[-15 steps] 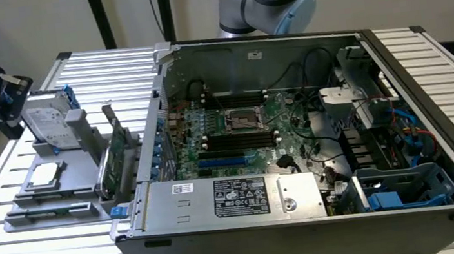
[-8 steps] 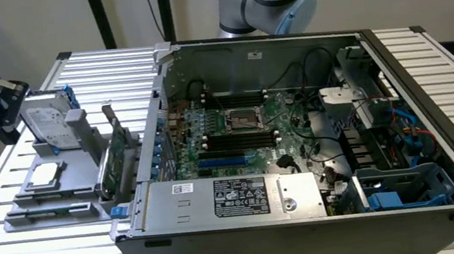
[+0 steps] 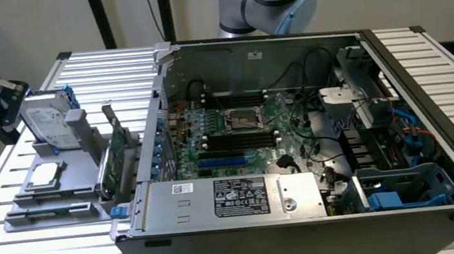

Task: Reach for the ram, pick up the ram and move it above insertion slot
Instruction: 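Pick up the ram and move it above insertion slot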

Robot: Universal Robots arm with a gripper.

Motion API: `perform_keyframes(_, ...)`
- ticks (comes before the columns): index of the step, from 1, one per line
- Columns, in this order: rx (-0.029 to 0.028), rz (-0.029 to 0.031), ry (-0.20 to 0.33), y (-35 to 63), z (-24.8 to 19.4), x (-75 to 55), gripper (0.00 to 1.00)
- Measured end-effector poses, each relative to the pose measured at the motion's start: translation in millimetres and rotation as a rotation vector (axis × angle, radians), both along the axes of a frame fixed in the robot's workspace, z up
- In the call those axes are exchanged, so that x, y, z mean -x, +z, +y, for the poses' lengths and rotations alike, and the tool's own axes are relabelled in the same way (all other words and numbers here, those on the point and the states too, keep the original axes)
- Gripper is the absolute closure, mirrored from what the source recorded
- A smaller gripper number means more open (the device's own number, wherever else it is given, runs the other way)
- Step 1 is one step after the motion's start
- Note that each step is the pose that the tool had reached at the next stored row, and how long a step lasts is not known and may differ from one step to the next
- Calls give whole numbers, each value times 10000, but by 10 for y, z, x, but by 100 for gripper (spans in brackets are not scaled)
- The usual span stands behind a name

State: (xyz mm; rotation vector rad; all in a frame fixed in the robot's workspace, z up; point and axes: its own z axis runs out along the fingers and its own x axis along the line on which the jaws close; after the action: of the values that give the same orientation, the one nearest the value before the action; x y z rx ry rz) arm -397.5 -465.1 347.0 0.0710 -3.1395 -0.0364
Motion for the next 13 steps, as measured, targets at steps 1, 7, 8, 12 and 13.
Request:
perform_keyframes(1, 0, 1, 0, 0, 0, 0, 89)
perform_keyframes(7, 0, 0, 0, 0, 0, 0, 89)
perform_keyframes(8, 0, 0, 5, 0, 0, 0, 89)
perform_keyframes(12, -2, 0, 475, 0, -1, 6, 89)
perform_keyframes(13, -2, 0, 661, 1, -1, 7, 89)
